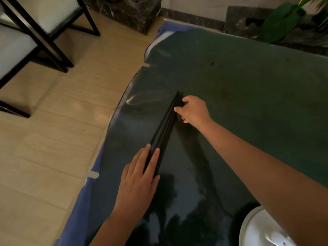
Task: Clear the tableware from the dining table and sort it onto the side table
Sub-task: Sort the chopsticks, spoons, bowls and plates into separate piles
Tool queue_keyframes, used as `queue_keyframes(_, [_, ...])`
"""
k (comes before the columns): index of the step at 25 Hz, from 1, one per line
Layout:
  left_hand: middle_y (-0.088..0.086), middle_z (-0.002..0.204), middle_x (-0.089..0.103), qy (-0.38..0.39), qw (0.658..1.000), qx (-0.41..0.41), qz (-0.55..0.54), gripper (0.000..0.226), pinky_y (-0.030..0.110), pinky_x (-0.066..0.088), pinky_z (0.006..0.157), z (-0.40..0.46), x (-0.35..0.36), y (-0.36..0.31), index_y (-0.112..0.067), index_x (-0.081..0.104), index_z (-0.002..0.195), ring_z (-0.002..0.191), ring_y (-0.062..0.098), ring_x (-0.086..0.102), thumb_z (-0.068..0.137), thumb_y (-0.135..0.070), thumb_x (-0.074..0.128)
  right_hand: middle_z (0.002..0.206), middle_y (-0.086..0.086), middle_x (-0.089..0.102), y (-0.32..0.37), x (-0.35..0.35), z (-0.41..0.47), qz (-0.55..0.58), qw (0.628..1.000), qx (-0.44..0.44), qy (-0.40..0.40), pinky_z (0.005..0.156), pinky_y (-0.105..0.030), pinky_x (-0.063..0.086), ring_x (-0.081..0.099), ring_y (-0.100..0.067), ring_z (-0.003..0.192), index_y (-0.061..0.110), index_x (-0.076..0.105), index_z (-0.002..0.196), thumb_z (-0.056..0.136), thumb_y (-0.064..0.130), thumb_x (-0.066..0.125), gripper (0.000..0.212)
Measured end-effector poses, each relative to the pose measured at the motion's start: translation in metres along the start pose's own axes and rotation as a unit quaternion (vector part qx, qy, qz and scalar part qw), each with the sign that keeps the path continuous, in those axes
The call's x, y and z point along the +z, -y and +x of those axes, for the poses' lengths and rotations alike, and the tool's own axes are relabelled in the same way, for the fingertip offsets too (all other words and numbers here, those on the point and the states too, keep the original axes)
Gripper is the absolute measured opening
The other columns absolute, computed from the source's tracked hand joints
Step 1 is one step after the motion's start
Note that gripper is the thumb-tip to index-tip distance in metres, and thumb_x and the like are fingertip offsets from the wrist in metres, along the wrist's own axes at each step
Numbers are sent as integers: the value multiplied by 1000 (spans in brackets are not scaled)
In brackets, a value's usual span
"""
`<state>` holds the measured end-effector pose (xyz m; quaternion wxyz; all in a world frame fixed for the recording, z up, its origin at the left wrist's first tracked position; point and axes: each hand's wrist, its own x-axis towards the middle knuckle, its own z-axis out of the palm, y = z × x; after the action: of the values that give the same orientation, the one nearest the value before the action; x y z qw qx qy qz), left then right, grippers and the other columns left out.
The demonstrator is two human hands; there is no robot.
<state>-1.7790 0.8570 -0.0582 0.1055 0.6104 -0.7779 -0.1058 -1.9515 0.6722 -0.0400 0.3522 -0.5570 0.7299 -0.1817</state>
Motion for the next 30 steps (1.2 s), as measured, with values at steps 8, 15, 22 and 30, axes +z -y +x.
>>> queue_keyframes(8, [22,147,34,12,999,33,-34,54,44,39,100,-8,10,1,-4,45,134,134,34,34,82,-15,59,159,-1,6,-38,26,-20,-335,925,-177,-27,115,-53,7,-1,-19,146,17,8,147,94,53,21,66])
queue_keyframes(15, [18,146,36,-12,996,43,-83,55,41,33,104,-10,16,-10,-1,45,133,134,29,37,81,-5,63,159,2,3,-44,27,-14,-334,925,-179,-23,114,-56,2,-2,-18,146,20,6,148,92,56,16,66])
queue_keyframes(22, [9,112,54,-57,986,-104,-116,79,33,38,88,-32,4,1,-10,39,135,105,14,42,67,-23,77,159,-1,-1,-36,24,-24,-326,924,-197,11,114,-57,2,-4,-20,146,28,-1,147,93,56,20,64])
queue_keyframes(30, [9,109,60,-56,982,-56,-170,51,29,39,90,-33,-23,-46,-10,51,127,101,22,56,79,-17,67,123,-8,60,-60,-96,-107,-150,973,-176,-17,100,-31,36,53,-22,118,14,60,117,90,28,52,31])
